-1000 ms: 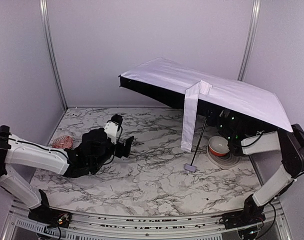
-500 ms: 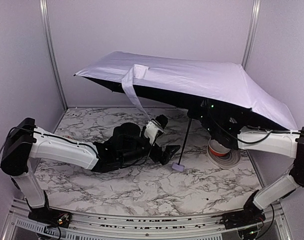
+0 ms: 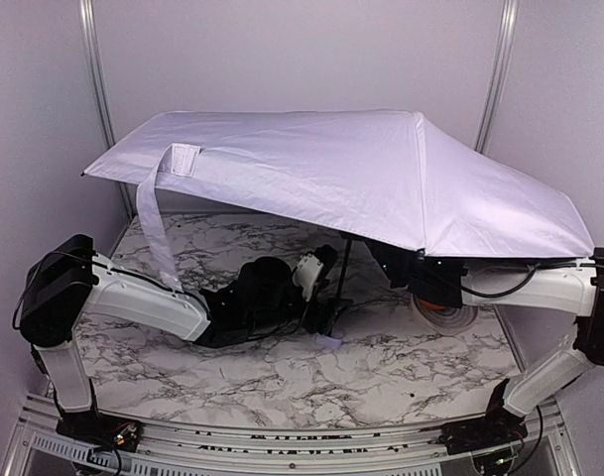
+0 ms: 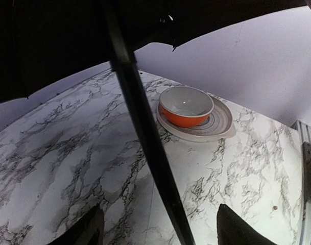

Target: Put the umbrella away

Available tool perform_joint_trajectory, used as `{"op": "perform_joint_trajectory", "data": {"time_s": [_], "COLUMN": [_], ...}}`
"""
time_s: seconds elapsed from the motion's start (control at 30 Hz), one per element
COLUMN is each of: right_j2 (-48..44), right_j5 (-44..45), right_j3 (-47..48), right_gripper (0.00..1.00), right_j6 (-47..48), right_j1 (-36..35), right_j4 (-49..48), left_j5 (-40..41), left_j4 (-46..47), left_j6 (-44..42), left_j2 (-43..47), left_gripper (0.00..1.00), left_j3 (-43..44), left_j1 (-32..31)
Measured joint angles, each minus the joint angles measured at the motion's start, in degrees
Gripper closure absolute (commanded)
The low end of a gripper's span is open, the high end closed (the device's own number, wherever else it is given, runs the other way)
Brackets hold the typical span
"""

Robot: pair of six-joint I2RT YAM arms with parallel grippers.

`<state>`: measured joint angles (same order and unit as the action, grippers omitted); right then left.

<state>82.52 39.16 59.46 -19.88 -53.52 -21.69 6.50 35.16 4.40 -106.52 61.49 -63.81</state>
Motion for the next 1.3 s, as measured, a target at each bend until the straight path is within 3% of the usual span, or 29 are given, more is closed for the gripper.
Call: {"op": "perform_joint_trajectory", "data": {"time_s": [0.07,0.2,0.27,0.4,0.47,0.53,0.6,0.67,0.73,0.83,0.97,1.17,1.3], "right_j2": [0.13,0.13,0.13,0.13,0.13,-0.07,-0.15,-0.35,-1.05,-3.04,-7.06,-8.57,-5.68], "right_j5": [-0.02,-0.02,-0.11,-0.33,-0.31,0.17,-1.36,-4.42,-9.77,-19.65,-32.7,-49.24,-60.3], "right_j3": [0.0,0.0,0.0,0.0,0.0,-0.02,-0.02,-0.07,-0.09,-1.25,-6.71,-14.78,-15.17], "right_gripper": [1.0,1.0,1.0,1.0,1.0,0.97,0.69,0.47,0.32,0.18,0.07,0.05,0.06], "right_j6": [-0.04,-0.04,-0.15,-0.66,-0.87,-0.85,0.46,2.73,5.62,8.63,9.14,5.95,0.92], "right_j1": [-0.13,-0.26,-0.31,-0.35,-0.33,-0.5,-0.46,-0.31,0.0,1.44,5.9,11.87,14.36], "right_j4": [0.07,0.31,0.37,0.42,0.35,-0.17,-2.01,-3.37,-4.11,-5.05,-8.81,-19.32,-28.92], "left_j5": [-0.22,-1.57,-2.21,-2.86,-3.39,-2.12,-2.84,-3.54,-5.49,-11.21,-17.09,-22.18,-25.35], "left_j4": [0.13,0.59,0.57,0.66,0.74,0.81,1.42,3.04,4.87,9.77,16.26,22.88,26.64], "left_j6": [0.68,1.77,2.12,3.17,4.33,7.54,7.45,7.85,8.74,9.99,13.22,17.84,19.71], "left_j2": [-0.11,-1.07,-1.62,-2.58,-2.64,-2.64,-2.54,-2.14,-1.03,1.18,2.73,2.73,3.06], "left_gripper": [0.57,0.48,0.52,0.91,1.0,1.0,1.0,1.0,1.0,1.0,1.0,1.0,1.0], "left_j3": [0.0,0.04,0.04,0.07,0.07,0.02,-0.04,-0.76,-2.89,-7.74,-12.48,-12.94,-12.94], "left_j1": [0.0,0.07,0.07,0.13,0.07,0.22,1.11,1.14,1.4,2.64,4.68,5.73,5.64]}}
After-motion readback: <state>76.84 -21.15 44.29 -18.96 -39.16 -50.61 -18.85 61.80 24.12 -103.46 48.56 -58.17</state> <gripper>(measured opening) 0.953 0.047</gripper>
